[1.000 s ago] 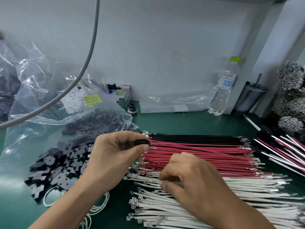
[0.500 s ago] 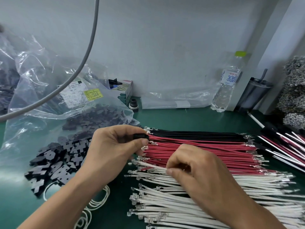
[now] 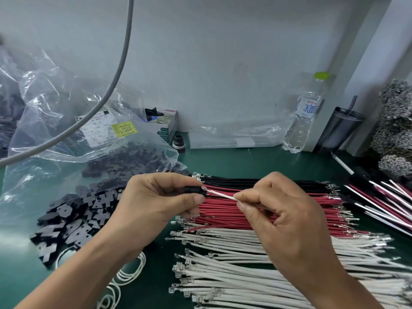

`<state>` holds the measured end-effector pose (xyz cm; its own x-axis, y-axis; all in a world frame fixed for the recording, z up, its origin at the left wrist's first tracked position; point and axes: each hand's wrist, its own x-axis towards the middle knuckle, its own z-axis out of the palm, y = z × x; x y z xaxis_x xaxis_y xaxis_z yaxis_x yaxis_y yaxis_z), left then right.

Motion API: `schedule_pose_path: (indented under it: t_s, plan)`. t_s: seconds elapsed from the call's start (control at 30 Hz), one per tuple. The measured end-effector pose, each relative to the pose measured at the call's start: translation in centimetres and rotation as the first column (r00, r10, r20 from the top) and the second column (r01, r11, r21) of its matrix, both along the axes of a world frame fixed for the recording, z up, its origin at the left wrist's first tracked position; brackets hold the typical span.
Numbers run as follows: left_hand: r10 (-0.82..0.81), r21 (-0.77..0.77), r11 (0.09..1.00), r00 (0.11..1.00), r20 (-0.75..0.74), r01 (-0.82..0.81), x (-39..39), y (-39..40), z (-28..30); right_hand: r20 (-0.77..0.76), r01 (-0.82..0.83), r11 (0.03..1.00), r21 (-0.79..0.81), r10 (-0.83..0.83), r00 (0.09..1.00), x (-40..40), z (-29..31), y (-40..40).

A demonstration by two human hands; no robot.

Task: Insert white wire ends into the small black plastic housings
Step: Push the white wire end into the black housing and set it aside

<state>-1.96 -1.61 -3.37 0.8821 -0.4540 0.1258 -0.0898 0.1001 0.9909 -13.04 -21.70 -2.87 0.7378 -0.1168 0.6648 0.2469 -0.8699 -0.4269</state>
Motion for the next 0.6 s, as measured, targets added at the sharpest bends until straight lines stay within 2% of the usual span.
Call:
schedule_pose_path:
  t_s: [0.27, 0.6]
  plan:
    - [0.002, -0.002, 1.000, 1.000, -0.001, -0.002, -0.04, 0.08, 0.19, -0.015, -0.044, 0.998, 0.033, 0.045, 0.999, -0.07, 0.21, -0.29]
    - [-0.040, -0.010, 0.999, 0.999, -0.015, 0.040, -0.47, -0.05, 0.53, -0.050, -0.050, 0.999, -0.006, 0.050, 0.998, 0.11, 0.06, -0.12]
